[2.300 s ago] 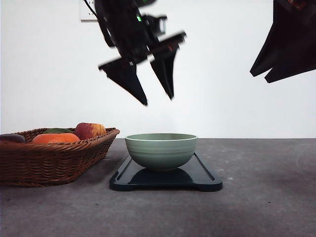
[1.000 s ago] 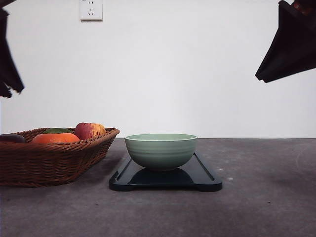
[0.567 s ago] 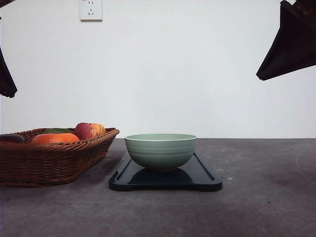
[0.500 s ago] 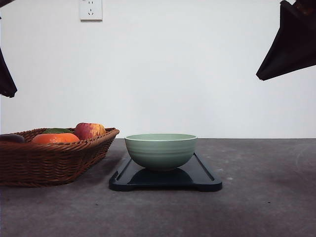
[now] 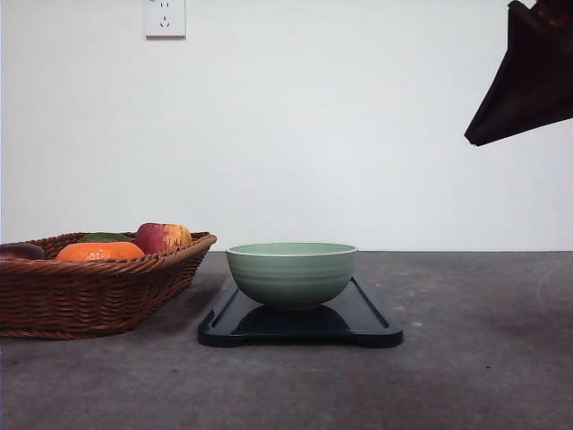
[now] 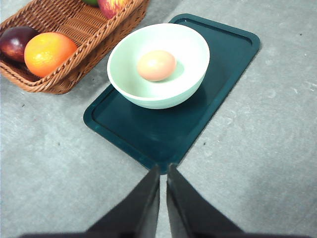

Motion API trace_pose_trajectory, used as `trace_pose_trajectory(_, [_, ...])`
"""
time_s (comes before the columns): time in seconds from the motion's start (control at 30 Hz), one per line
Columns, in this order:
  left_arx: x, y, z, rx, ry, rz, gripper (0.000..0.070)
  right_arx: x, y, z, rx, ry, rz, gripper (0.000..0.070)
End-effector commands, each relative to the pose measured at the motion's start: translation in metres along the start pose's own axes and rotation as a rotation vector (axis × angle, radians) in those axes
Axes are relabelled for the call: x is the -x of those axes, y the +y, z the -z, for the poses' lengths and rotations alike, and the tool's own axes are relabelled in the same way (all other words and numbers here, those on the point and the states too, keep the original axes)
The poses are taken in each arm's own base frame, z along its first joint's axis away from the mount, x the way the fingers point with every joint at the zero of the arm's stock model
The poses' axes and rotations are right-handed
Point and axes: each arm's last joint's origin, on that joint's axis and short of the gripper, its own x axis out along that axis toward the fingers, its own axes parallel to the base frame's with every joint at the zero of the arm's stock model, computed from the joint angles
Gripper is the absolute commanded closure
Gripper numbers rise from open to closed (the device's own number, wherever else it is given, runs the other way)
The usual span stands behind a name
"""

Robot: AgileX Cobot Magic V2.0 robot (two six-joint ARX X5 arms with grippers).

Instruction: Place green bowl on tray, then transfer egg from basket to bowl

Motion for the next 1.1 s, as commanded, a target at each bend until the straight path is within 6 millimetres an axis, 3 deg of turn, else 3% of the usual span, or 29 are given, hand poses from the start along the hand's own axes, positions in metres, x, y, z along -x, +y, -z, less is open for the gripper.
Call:
trace_pose_trajectory(0.0, [0.003, 0.002, 0.007, -0.057, -0.047, -0.009, 0.0700, 0.000, 0.001, -0.003, 0.000, -0.012, -0.007, 0.0684])
trace_pose_trajectory(0.17, [0.006, 0.007, 0.030, -0.058, -0.136, -0.049, 0.0700, 0.000, 0.001, -0.003, 0.000, -0.012, -0.008, 0.0684])
trace_pose_trajectory(0.4, [-0.008, 0.013, 0.049, -0.043, -0.173, -0.081, 0.0700, 0.000, 0.001, -0.003, 0.000, -0.014, -0.003, 0.0684])
trace_pose_trajectory(1.07, [-0.008, 0.013, 0.049, -0.032, -0.175, -0.083, 0.0700, 0.000, 0.001, -0.003, 0.000, -0.013, -0.001, 0.0684])
